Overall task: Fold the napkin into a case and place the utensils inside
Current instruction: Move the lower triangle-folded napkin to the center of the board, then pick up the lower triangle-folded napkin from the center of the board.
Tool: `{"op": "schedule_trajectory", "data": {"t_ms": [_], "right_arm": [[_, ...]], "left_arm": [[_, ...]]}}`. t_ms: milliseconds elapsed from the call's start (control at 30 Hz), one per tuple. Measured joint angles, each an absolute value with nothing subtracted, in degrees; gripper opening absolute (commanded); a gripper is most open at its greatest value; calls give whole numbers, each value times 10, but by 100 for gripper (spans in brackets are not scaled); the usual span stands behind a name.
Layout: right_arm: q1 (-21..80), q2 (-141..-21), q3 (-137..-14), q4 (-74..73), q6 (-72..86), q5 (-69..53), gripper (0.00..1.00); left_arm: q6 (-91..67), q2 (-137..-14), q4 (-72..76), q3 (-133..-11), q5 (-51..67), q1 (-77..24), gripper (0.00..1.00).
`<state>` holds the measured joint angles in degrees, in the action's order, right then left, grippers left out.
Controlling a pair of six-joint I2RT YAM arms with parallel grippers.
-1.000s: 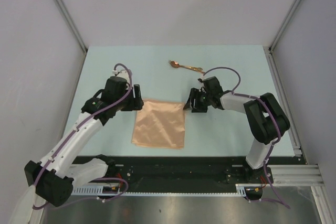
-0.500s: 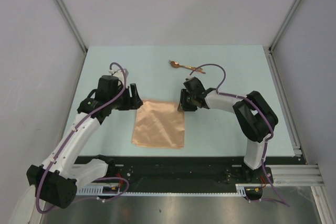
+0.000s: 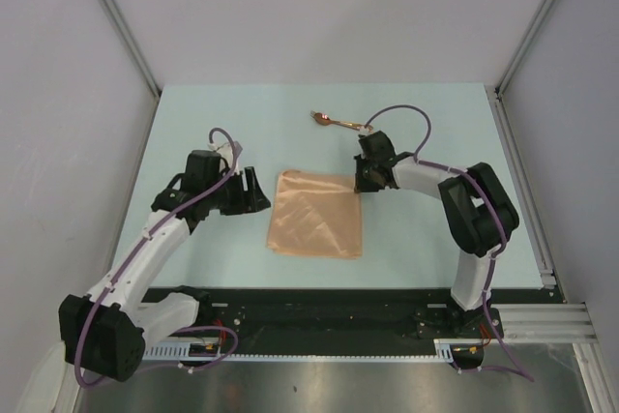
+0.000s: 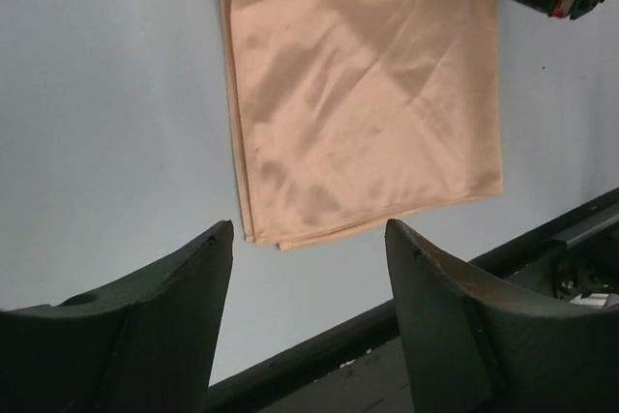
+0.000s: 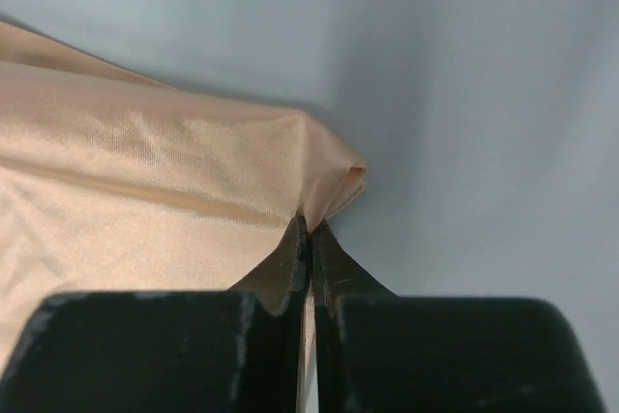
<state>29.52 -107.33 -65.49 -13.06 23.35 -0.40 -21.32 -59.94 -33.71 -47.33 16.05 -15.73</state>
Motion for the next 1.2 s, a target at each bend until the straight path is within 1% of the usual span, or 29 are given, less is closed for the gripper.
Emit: {"op": "schedule_trajectory", "data": {"t_ms": [167,333,400,433,500,533,600,667,733,833,933,1100,1200], "right_arm": [[235,-1104,-704,-148,136,-38,0],[229,-1178,-804,-161,58,-103,1],[232,-1209,-848,-166,41,-125,4],[234,-1222,-868,-171,36,-131,7],[237,-1240,-897,-176,28,-138,9],[238,-1244,-906,-181,27,-139,15],[239,-1248,-920,-192,31,-134,23],[240,-1252,-943,-213,41,-117,40],[241,-1256,-969,-238,55,-85,46],[240,-1258,-1010,-283,72,-26,62],[239,-1250,-1021,-317,84,29,70],[242,-1202,-981,-360,93,71,72],[262,-1147,-930,-364,96,60,78]], "left_arm": [[-245,-604,-310,-433,182,-157,70],[-276,-604,-286,-416,185,-157,69],[-286,-608,-271,-416,193,-157,69],[-291,-612,-263,-416,199,-157,70],[-301,-624,-248,-416,206,-157,70],[-305,-632,-240,-416,209,-157,70],[-315,-651,-228,-416,213,-157,71],[-324,-678,-212,-418,214,-156,71],[-331,-707,-204,-423,215,-155,70],[-335,-771,-200,-456,215,-149,68],[-335,-823,-194,-493,217,-137,66],[-333,-894,-207,-572,218,-120,65],[-329,-951,-215,-634,223,-116,66]]}}
